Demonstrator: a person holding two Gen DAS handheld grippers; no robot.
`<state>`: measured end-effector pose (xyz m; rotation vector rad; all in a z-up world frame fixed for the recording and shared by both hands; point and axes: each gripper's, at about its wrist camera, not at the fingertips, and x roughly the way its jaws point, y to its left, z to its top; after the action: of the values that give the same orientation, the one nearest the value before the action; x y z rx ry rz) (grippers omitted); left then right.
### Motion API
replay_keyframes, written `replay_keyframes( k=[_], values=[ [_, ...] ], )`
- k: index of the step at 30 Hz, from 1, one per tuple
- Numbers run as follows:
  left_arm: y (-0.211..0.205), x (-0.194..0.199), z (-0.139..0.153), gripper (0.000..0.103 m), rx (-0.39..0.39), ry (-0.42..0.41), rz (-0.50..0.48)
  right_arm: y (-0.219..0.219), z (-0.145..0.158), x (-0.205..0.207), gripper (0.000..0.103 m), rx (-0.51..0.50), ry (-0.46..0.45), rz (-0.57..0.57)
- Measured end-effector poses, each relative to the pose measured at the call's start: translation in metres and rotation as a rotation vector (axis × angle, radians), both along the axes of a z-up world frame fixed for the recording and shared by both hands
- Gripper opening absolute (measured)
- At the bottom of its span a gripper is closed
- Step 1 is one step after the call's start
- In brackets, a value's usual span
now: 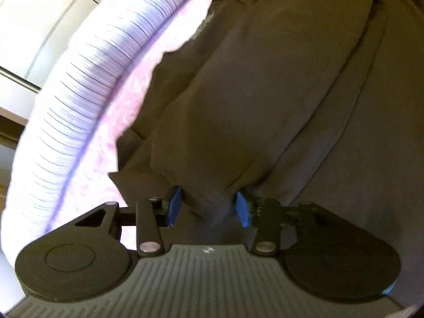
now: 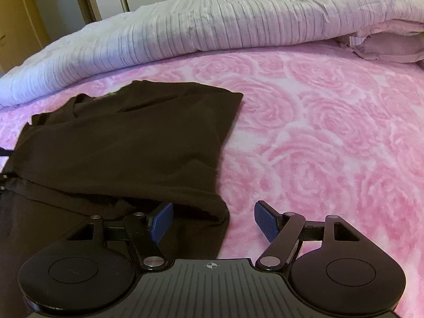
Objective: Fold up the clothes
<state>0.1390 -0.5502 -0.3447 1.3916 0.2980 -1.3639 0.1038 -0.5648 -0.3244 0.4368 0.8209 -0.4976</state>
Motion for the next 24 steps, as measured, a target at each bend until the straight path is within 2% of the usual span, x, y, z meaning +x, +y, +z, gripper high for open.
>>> replay_keyframes(
  k=[4, 7, 8, 11, 15, 20, 22, 24],
  values=[
    [0.015, -0.002, 0.003, 0.038, 0.028, -0.010, -0.032, -0.005, 0.002, 0.008, 0.072, 0.046, -0.056, -0.006],
    [0.029, -0.007, 0.010, 0.038, 0.017, -0.013, -0.040, -0.010, -0.001, 0.018, 0.071, 0.071, -0.080, -0.003],
    [0.032, -0.010, 0.013, 0.038, 0.012, -0.014, -0.043, -0.013, -0.005, 0.022, 0.065, 0.078, -0.071, 0.000],
    [0.036, -0.018, 0.020, 0.038, -0.007, -0.014, -0.054, -0.019, -0.023, 0.022, 0.049, 0.075, 0.042, -0.009],
    [0.034, -0.034, 0.030, 0.038, -0.057, 0.002, -0.075, -0.023, -0.020, -0.001, 0.048, 0.053, 0.070, -0.016],
    [0.014, -0.070, 0.034, 0.038, -0.097, 0.068, -0.121, -0.021, -0.004, -0.008, 0.048, 0.051, -0.022, -0.032],
    [0.004, -0.087, 0.035, 0.038, -0.107, 0.099, -0.138, -0.023, -0.009, -0.001, 0.048, 0.069, -0.030, -0.029],
    [-0.004, -0.108, 0.037, 0.038, -0.118, 0.138, -0.165, -0.023, -0.020, 0.005, 0.047, 0.109, 0.002, -0.018]
  ],
)
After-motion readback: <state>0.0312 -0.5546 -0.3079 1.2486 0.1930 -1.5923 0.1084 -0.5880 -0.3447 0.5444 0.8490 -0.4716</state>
